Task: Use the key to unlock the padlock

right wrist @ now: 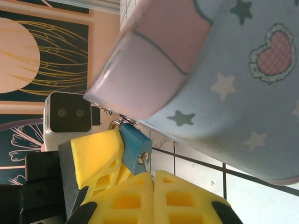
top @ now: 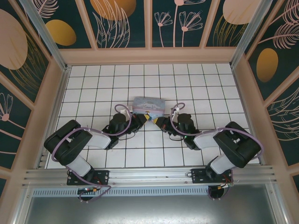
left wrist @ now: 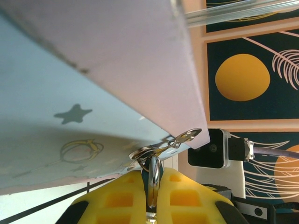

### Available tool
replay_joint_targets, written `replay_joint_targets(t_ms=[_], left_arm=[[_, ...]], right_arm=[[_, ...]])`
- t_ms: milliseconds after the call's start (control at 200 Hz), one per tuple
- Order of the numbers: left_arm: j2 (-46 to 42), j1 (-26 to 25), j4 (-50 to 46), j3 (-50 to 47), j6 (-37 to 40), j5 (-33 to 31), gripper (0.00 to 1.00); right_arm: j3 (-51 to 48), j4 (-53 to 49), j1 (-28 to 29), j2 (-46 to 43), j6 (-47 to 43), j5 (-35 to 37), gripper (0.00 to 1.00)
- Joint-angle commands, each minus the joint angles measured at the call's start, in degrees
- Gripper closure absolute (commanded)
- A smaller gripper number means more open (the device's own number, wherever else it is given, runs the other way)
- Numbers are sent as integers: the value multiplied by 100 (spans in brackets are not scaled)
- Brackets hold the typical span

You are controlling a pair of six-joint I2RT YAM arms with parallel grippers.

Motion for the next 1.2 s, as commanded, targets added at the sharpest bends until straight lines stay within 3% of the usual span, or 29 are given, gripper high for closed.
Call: replay_joint_targets(t_ms=[0, 150, 330, 505, 871, 991, 1196], left_arm=[[-110, -64, 80, 23, 148, 340, 100], [-90, -69, 176, 16, 60, 355, 100], [-27, -68, 481, -46, -213, 435, 100], [-17, -65, 762, -90, -517, 514, 100], [-105, -63, 722, -88, -624, 585, 100], [-88, -68, 770, -77, -639, 592, 100], [-53, -70, 874, -20, -658, 733, 100]], right_arm=[[170, 870, -22, 234, 446, -215, 100], [49, 2127, -70, 691, 1221, -454, 100], [53, 2841, -129, 1074, 1614, -592, 100], [95, 2545, -214, 1049, 1311, -660, 100], [496, 846, -427, 477, -419, -798, 100], [562, 919, -514, 594, -387, -953, 100], [488, 1913, -628, 1007, 278, -1339, 100]])
